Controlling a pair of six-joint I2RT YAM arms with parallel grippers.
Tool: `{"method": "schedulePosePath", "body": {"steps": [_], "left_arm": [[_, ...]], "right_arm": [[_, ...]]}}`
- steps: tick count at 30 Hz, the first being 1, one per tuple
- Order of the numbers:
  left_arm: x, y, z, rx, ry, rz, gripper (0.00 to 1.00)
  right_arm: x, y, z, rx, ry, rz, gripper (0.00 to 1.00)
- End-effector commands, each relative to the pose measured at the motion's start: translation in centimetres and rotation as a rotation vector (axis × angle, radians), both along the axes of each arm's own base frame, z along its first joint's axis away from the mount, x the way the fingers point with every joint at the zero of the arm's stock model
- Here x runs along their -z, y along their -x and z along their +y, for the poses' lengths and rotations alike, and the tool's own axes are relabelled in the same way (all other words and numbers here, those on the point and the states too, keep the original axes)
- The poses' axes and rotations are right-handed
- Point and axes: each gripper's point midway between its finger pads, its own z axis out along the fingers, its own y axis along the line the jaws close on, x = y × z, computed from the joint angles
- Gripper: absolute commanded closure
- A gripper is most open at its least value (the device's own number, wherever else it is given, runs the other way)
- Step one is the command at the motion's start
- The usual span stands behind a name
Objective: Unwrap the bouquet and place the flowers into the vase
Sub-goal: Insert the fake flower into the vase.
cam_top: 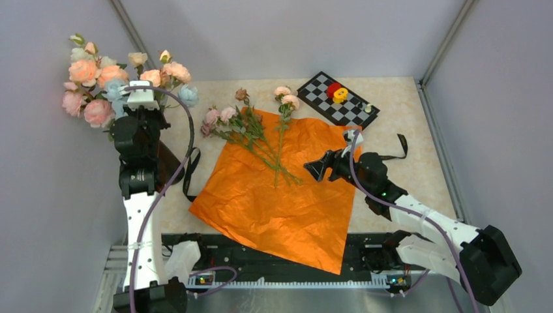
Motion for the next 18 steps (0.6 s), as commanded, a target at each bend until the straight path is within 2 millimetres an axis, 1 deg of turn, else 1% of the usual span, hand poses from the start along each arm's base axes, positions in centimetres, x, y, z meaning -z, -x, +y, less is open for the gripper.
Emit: {"method": "schedulePosePath", "body": {"steps": [1, 3, 5, 10, 13, 16, 18], "left_arm": [[0.7, 0.9, 0.9, -0.053, -0.01, 0.005, 0.87], [1.1, 1.1, 1.0, -0.062, -0.007, 0.011, 0.87], [1.1, 1.3, 1.0, -0.063, -0.009, 0.009, 0.87], [-0.1, 1.4, 0.8, -0.052, -0.013, -0.01, 0.84], [-1.1, 1.5, 0.6, -0.042, -0.016, -0.028, 0.77], [-1.8, 1.5, 0.4, -0.033, -0.021, -0.04, 0.67], [-2.3, 1.6, 0.4, -0.03, -0.025, -0.046, 0.63]], "right_arm": [[-1.5, -0.5, 0.4, -0.015, -0.033, -0.039, 0.17], [-1.5, -0.4, 0.5, -0.02, -0.036, -0.04, 0.17], [-1.5, -0.4, 0.6, -0.025, -0.035, -0.038, 0.17], [-1.4, -0.3, 0.6, -0.03, -0.031, -0.036, 0.17], [-1.5, -0.3, 0.6, -0.03, -0.033, -0.037, 0.17], [-1.5, -0.3, 0.6, -0.03, -0.035, -0.037, 0.17], [-1.6, -0.3, 0.7, -0.031, -0.037, -0.038, 0.17]]}}
